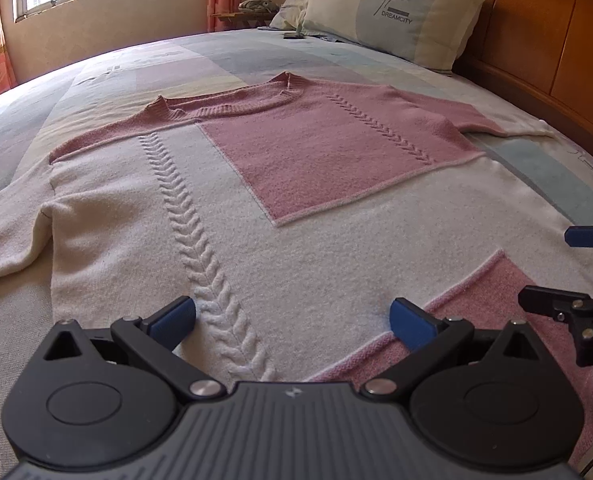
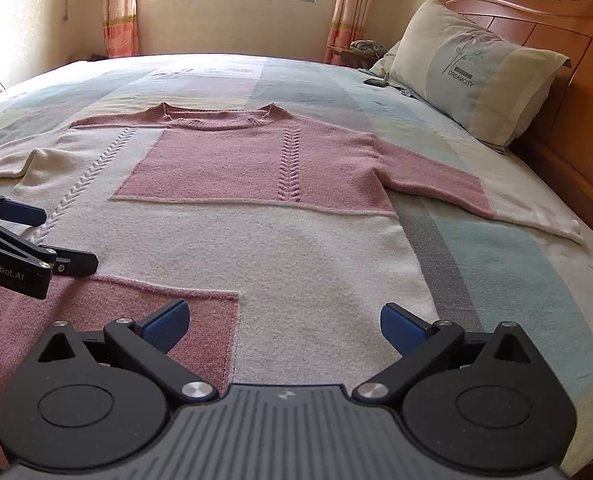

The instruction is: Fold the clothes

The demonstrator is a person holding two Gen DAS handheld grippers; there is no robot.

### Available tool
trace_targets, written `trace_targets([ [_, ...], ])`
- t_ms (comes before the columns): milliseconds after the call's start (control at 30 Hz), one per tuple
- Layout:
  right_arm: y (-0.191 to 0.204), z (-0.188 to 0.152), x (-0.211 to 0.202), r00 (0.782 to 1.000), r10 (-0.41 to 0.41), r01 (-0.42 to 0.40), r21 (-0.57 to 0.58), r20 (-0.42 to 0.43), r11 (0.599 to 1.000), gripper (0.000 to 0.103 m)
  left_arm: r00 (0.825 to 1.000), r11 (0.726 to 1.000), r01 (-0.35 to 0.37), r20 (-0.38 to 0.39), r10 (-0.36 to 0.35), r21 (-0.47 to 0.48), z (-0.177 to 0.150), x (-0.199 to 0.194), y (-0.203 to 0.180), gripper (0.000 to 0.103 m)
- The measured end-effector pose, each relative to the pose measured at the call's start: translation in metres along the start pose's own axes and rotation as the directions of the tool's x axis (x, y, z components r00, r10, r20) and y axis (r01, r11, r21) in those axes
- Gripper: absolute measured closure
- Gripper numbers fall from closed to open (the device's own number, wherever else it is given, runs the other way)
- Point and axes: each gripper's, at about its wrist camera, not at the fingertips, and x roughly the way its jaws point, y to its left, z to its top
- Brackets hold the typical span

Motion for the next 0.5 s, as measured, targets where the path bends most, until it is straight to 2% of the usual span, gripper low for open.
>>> trace_targets([
  [33, 0.001, -0.005, 0.007, 0.999, 0.008, -0.008, 0.004, -0.032, 1.0, 0.0, 1.0, 1.0, 0.006, -0.007, -0.006, -0.005, 0.001, -0.001, 0.001, 0.001],
  [100, -0.002, -0.012, 0.009, 0.999, 0.03, -0.029, 0.046, -0.017, 0.999, 0.0, 1.0, 1.0, 0.02, -0.022, -0.02, -0.02, 0.004, -0.002, 0.003, 0.001],
  [133, -0.005, -0.009, 0.01, 0.998, 0.044, -0.042, 0.066, -0.036, 0.997, 0.0, 1.0, 0.999, 0.022, -0.019, -0.023, -0.027, 0.006, -0.005, 0.006, 0.001],
  [267, -0.005, -0.008, 0.011, 0.996, 0.056, -0.052, 0.054, -0.063, 0.997, 0.0, 0.999, 0.997, 0.01, 0.044, -0.007, -0.076, 0.022, -0.022, 0.023, 0.001],
  [367, -0.003, -0.006, 0.009, 0.994, 0.055, -0.052, 0.042, -0.091, 0.998, 0.0, 0.996, 0.987, -0.01, 0.086, 0.024, -0.161, 0.051, -0.023, 0.05, 0.001],
  [500, -0.01, -0.009, 0.003, 0.989, 0.099, -0.095, 0.041, -0.105, 0.995, 0.0, 0.994, 0.968, -0.067, 0.065, 0.085, -0.241, 0.09, 0.0, 0.082, 0.001],
])
